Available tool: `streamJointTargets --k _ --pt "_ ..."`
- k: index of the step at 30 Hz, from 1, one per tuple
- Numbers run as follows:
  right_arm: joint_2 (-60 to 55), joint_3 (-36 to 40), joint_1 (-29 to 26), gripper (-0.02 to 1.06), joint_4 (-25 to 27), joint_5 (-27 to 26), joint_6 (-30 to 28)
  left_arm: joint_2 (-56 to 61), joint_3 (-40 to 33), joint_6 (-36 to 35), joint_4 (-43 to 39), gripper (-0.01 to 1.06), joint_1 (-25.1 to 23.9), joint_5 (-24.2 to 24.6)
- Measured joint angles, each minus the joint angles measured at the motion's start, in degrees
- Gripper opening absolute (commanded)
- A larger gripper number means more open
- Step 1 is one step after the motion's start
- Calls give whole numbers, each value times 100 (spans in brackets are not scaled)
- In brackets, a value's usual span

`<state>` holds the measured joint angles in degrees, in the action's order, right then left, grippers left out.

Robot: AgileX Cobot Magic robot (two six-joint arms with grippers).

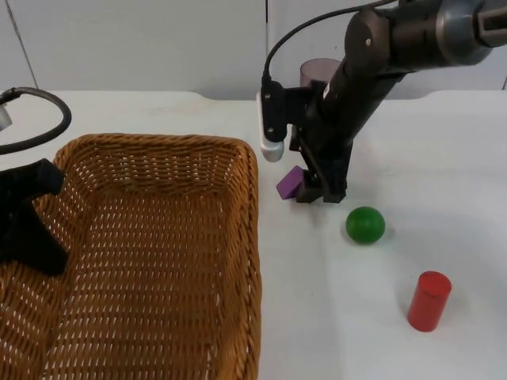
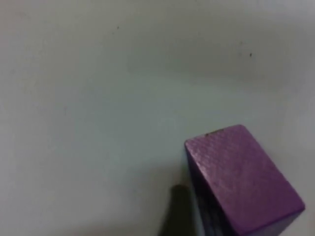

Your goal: Pick up the basket with the left hand and place the triangular block into the basket with the right hand.

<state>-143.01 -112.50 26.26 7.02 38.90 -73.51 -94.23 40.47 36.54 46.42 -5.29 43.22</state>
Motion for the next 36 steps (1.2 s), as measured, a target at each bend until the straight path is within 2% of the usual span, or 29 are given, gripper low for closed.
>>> streamJointTargets --k 4,5,11,12,15,16,17,20,21,24,26,27,31,36 --pt "-34 0 0 4 0 76 -62 0 0 0 0 0 0 0" --pt "-34 0 0 0 0 76 -62 0 0 0 0 0 0 0" --pt "4 0 0 0 -13 127 -84 0 0 11 0 0 0 0" --pt "91 11 0 0 -74 310 88 0 0 11 0 0 0 0" --pt "511 33 0 0 -144 977 885 0 0 11 0 0 0 0" --pt "511 33 0 0 -144 977 885 0 0 11 0 0 0 0" --pt "748 33 0 0 -159 1282 1239 0 0 23 0 0 0 0" --pt "1475 33 0 0 -183 1768 2407 0 0 47 11 0 0 -44" --pt "1475 33 0 0 -183 1768 2407 0 0 47 11 0 0 -44" --pt "2051 33 0 0 -275 2072 3999 0 0 47 21 0 0 -107" --pt "2286 33 0 0 -359 2280 4806 0 0 47 21 0 0 -107" --pt "2286 33 0 0 -359 2280 4806 0 0 47 21 0 0 -107" --pt "2596 33 0 0 -359 2772 5630 0 0 47 33 0 0 -107" --pt "3031 443 0 0 -419 2969 5875 0 0 47 33 0 0 -107"
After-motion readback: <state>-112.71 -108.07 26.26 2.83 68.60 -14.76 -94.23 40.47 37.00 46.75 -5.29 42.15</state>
